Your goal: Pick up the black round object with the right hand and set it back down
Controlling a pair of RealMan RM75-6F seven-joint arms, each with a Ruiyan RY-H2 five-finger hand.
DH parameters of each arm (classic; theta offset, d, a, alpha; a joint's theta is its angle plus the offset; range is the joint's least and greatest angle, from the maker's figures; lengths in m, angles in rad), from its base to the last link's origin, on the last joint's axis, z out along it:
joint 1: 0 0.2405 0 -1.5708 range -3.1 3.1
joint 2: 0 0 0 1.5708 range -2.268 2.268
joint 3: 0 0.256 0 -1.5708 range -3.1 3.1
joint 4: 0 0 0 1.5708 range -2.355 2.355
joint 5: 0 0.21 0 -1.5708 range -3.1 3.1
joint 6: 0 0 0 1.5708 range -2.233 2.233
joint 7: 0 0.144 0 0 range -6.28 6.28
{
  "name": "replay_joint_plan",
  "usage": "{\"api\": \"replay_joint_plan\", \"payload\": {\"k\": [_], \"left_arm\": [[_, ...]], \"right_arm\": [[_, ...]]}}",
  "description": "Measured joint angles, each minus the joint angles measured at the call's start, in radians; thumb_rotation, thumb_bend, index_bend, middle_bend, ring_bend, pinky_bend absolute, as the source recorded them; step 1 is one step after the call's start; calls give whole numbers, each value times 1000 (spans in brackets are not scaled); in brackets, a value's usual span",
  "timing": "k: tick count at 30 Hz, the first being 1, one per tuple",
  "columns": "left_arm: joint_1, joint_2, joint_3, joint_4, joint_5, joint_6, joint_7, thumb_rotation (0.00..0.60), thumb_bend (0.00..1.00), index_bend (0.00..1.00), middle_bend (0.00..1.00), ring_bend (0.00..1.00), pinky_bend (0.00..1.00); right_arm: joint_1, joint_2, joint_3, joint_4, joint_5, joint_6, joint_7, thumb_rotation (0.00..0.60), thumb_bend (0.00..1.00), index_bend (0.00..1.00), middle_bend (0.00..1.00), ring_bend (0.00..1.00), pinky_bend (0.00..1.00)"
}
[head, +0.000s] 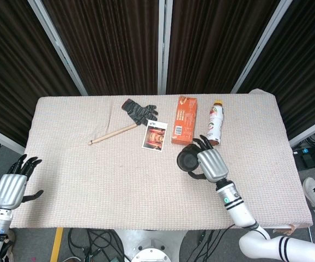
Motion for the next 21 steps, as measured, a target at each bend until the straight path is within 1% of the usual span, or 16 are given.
{"api": "replay_joint_plan", "payload": {"k": [2,5,6,10,13,15,16,18,21], "left_arm": [[-1,0,0,0,0,0,0,600,123,164,126,0,183],[0,2,1,-3,2,3,1,600,123,164,126,0,183],[1,3,2,-4,3,4,2,600,123,164,126,0,183],[5,9,3,-8,2,11,4,600,123,164,126,0,183],[7,11,1,-7,-1,12,0,600,123,164,126,0,183],[5,9,1,-2,0,10,-1,600,123,164,126,0,183],[4,7,2,1,0,7,-2,600,123,164,126,0,183],[2,1,3,7,1,2,-7,600,123,164,126,0,183],[-1,-8,4,15,3,-1,-15,600,123,164,126,0,183]], "right_arm": [[-7,11,-2,-18,-46,58,12,600,148,446,479,115,0],[-5,3,-11,14,-27,56,15,600,150,447,479,115,0],[-2,-5,-15,34,-7,36,14,600,151,447,479,115,0],[14,-64,-33,172,104,-127,7,600,152,447,479,115,0],[19,-84,-37,245,129,-211,10,600,152,446,479,115,0],[18,-83,-38,246,125,-216,12,600,153,447,479,115,0],[16,-78,-37,233,118,-199,12,600,153,447,479,115,0],[10,-58,-37,197,105,-153,8,600,153,448,479,115,0],[-8,4,-38,111,92,-65,-8,600,152,448,479,115,0]]}}
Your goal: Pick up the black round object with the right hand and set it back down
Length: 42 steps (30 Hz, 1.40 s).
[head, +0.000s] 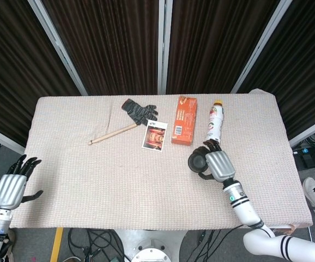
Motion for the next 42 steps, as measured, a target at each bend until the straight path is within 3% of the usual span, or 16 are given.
{"api": "replay_joint_plan", "payload": {"k": [3,6,11,15,18,26,29,36,39,42], "left_arm": [[1,-3,1,6,3,6,-5,600,123,164,126,0,183],[6,-1,3,8,2,9,-10,600,123,164,126,0,183],[11,1,2,19,-11,4,-28,600,123,164,126,0,183],[6,-3,0,34,-12,-5,-41,600,123,164,126,0,183],[0,-10,1,50,-9,-13,-55,600,123,164,126,0,183],[-9,-39,4,79,1,-18,-73,600,123,164,126,0,183],[-6,-34,1,74,-2,-10,-68,600,123,164,126,0,183],[-12,-18,-5,51,-5,-15,-51,600,123,164,126,0,183],[-18,-27,-2,55,-3,-24,-49,600,124,164,126,0,183],[-19,-34,-2,56,0,-21,-44,600,123,164,126,0,183]], "right_arm": [[-3,49,-3,-54,6,23,-17,600,152,448,479,115,0],[20,28,-1,-51,24,-33,-33,600,155,449,478,115,0],[133,-119,35,-28,60,-165,-61,600,157,449,475,115,0],[206,-201,77,-25,84,-191,-86,600,155,448,475,116,0],[177,-165,70,-28,104,-157,-94,600,155,447,475,115,0],[2,77,30,-50,170,-73,6,600,167,448,475,112,0],[31,47,23,-48,158,-104,1,600,165,443,471,113,0],[94,-181,7,-25,125,-126,-61,600,159,431,467,114,0],[66,-174,-6,-30,118,-85,-57,600,161,431,467,110,0],[15,-75,-19,-40,111,-31,-25,600,164,430,467,110,0]]}}
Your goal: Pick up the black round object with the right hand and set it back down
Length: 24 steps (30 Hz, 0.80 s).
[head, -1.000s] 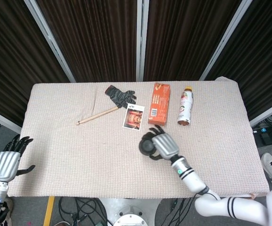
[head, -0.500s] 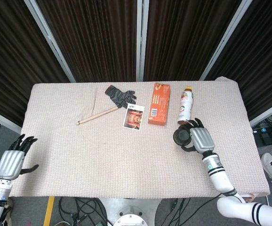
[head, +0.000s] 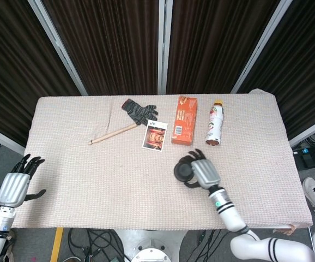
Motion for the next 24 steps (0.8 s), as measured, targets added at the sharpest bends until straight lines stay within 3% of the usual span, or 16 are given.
{"api": "replay_joint_plan", "payload": {"k": [2,6,9,16,19,24], "left_arm": [[0,0,0,-3,1,4,5,600,123,164,126,0,183],[5,9,-1,-16,2,19,14,600,124,164,126,0,183],[10,22,-3,-27,-3,23,21,600,124,164,126,0,183],[13,27,2,-30,-7,15,22,600,123,164,126,0,183],[8,16,4,-23,-3,8,20,600,123,164,126,0,183],[0,8,3,-26,9,9,30,600,124,164,126,0,183]], "right_arm": [[-35,104,-8,-10,-12,32,37,600,164,430,467,109,0],[-35,190,-12,-17,-34,26,50,600,165,431,467,110,0],[-1,154,-6,-10,-42,-10,36,600,164,431,467,111,0],[59,-87,17,20,-37,-47,-5,600,160,431,467,111,0],[38,-69,18,16,-30,-25,3,600,161,430,467,111,0],[-36,92,-4,17,-25,8,67,600,159,431,467,111,0]]}}
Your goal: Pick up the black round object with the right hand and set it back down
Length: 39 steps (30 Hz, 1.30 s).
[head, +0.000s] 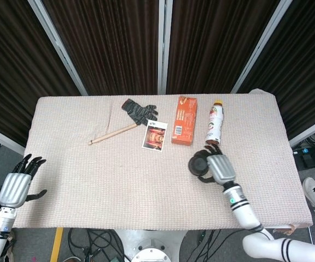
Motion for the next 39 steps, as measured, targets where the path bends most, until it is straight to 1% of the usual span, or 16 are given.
{"api": "replay_joint_plan", "payload": {"k": [2,4,9,16,22,25,27,28,31,33,34,36,37,39], "left_arm": [[0,1,1,-4,0,-1,7,600,123,164,126,0,183],[0,4,2,-8,-2,-1,12,600,123,164,126,0,183],[3,10,2,-15,-4,1,13,600,123,164,126,0,183],[2,10,2,-11,-6,-2,9,600,124,164,126,0,183],[6,8,4,-6,-8,0,4,600,123,164,126,0,183],[9,10,4,-6,-9,4,0,600,123,164,126,0,183],[9,12,3,-7,-9,7,-2,600,123,163,126,0,183],[10,13,3,-7,-8,8,-2,600,123,164,126,0,183],[10,12,4,-9,-7,9,0,600,124,164,126,0,183],[11,11,6,-7,-7,7,1,600,124,164,126,0,183],[12,11,7,-7,-7,6,2,600,123,164,126,0,183],[14,9,9,-5,-8,6,1,600,123,164,126,0,183],[15,9,9,-5,-8,7,0,600,123,164,126,0,183],[16,9,8,-5,-7,11,-1,600,124,164,126,0,183]], "right_arm": [[-27,49,-14,10,-6,6,42,600,160,430,467,111,0],[-39,55,-27,30,-17,6,75,600,160,430,467,111,0],[-47,12,-45,92,-40,-13,119,600,160,428,467,110,0],[-51,-28,-47,159,-53,-35,158,600,155,419,464,110,0],[-52,-35,-44,175,-42,-55,154,600,151,416,463,110,0],[-52,-40,-44,184,-37,-63,149,600,149,399,459,106,0],[-52,-43,-45,189,-35,-68,145,600,132,353,447,98,0],[-52,-45,-46,191,-35,-72,143,600,116,307,434,90,0],[-51,-45,-48,193,-33,-84,138,600,100,214,398,65,0],[-50,-44,-50,193,-30,-93,133,600,98,185,387,48,0],[-49,-43,-51,193,-28,-98,132,600,91,154,370,29,0],[-47,-39,-54,191,-27,-110,129,600,70,94,320,9,0],[-45,-35,-56,188,-26,-121,126,600,51,43,267,0,0],[-40,-25,-61,182,-26,-142,123,600,34,3,206,0,0]]}}
